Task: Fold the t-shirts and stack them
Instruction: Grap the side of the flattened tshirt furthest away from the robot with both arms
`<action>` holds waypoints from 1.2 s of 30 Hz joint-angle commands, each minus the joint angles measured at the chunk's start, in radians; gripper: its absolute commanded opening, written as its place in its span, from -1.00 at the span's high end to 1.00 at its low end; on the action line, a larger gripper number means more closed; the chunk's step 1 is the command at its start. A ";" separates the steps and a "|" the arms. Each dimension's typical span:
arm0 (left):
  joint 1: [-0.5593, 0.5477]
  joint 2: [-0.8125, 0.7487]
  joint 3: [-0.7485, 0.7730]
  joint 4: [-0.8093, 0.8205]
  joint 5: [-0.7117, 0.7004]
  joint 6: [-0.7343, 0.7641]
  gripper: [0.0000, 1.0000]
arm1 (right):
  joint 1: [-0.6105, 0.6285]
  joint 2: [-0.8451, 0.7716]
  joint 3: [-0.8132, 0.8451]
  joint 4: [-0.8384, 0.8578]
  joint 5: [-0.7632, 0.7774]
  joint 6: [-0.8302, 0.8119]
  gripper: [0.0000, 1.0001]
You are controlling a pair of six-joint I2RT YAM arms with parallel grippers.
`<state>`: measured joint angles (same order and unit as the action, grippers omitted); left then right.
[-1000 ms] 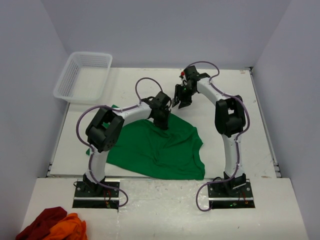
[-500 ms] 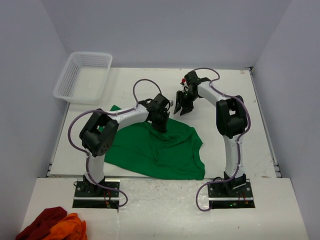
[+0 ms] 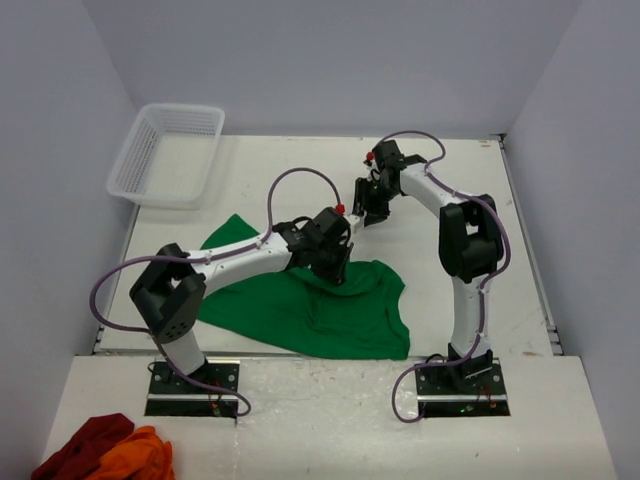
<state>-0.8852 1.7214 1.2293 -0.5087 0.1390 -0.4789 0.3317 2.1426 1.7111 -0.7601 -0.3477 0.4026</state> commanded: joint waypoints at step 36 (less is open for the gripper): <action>-0.009 -0.243 -0.165 -0.100 -0.366 -0.168 -0.19 | 0.113 -0.274 -0.400 0.153 -0.128 -0.085 0.11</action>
<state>-0.9218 1.5303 1.0363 -0.6044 -0.2405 -0.6678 0.4316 1.8492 1.2854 -0.6334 -0.4385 0.3328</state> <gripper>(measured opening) 0.592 0.447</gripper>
